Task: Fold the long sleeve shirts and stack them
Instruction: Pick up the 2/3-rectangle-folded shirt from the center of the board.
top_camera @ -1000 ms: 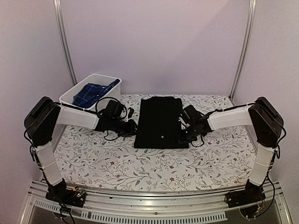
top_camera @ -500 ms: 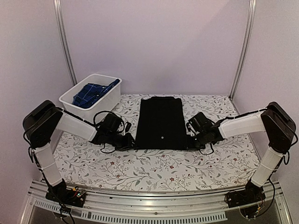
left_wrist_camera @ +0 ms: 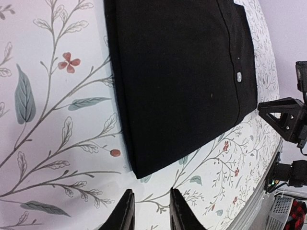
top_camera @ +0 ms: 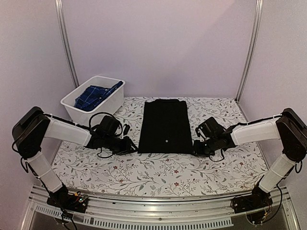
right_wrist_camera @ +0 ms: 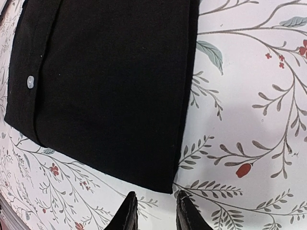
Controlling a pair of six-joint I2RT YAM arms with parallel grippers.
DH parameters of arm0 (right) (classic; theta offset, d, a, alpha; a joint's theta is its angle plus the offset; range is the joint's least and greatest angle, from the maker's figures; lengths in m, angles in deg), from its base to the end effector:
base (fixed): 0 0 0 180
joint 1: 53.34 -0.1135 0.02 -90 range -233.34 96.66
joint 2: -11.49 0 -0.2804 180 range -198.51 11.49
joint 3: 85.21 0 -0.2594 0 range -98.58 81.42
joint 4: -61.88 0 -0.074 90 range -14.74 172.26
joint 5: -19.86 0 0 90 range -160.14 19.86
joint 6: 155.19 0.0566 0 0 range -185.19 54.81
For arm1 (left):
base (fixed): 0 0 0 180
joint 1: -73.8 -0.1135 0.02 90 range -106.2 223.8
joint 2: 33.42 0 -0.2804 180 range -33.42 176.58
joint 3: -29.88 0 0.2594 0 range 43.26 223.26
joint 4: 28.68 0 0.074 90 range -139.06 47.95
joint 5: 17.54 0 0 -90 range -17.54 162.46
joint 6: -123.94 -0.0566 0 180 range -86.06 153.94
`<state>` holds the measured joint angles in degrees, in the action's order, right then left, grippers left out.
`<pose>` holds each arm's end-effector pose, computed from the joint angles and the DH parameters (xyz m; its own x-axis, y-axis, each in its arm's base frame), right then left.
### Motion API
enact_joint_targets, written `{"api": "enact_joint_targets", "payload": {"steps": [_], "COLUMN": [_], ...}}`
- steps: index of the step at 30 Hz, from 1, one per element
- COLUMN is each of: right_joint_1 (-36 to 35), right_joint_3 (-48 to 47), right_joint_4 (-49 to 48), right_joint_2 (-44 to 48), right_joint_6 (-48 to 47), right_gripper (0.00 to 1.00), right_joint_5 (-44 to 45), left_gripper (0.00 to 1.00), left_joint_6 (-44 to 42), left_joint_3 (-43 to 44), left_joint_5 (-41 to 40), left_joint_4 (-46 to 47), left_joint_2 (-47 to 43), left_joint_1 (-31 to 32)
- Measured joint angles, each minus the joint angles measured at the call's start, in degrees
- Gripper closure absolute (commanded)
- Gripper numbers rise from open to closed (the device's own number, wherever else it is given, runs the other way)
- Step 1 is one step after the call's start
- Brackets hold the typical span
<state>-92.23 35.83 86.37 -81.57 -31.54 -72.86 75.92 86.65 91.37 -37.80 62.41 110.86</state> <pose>0.2457 0.2016 0.1367 -0.9111 -0.0238 -0.4114 -0.1700 0.9312 0.3225 0.2562 -0.2165 0.1339 -0.9388 -0.0840 -0.3341 0.1542 0.7648 -0.6255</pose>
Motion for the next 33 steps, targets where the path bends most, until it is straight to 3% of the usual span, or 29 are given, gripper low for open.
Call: {"api": "enact_joint_targets", "payload": {"steps": [22,33], "right_joint_1": [1.1,1.1], "right_joint_3": [1.3,1.3], "right_joint_4": [-3.5,-4.0], "right_joint_2": [-1.6,-1.9], "right_joint_6": [0.0,0.0], "right_gripper": [0.77,0.81], "right_joint_5": [-2.3,-2.3], "left_gripper": [0.74,0.79], "left_joint_6": [-1.2,-1.2], "left_joint_3": [0.6,2.4], "left_joint_5": [2.3,2.2], "left_joint_4": [2.6,2.8], "left_joint_2": [5.8,7.5], "left_joint_1": [0.0,0.1]}}
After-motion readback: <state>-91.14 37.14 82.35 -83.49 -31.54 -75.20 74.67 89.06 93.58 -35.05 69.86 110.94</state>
